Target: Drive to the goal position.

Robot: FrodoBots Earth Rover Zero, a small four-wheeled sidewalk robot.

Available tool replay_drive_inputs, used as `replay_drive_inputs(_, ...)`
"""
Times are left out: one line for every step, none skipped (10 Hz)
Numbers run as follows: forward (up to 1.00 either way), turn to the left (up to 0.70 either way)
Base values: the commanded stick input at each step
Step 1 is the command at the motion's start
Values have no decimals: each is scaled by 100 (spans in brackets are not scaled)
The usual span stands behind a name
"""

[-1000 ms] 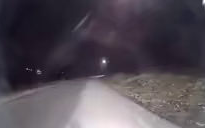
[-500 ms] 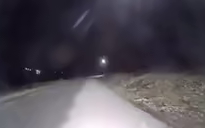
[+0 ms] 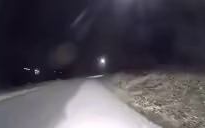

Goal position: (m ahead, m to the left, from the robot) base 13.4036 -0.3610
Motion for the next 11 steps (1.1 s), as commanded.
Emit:
replay_drive_inputs(100,0)
replay_drive_inputs(100,11)
replay_drive_inputs(100,33)
replay_drive_inputs(100,40)
replay_drive_inputs(100,40)
replay_drive_inputs(100,40)
replay_drive_inputs(100,40)
replay_drive_inputs(100,40)
replay_drive_inputs(100,40)
replay_drive_inputs(100,32)
replay_drive_inputs(100,15)
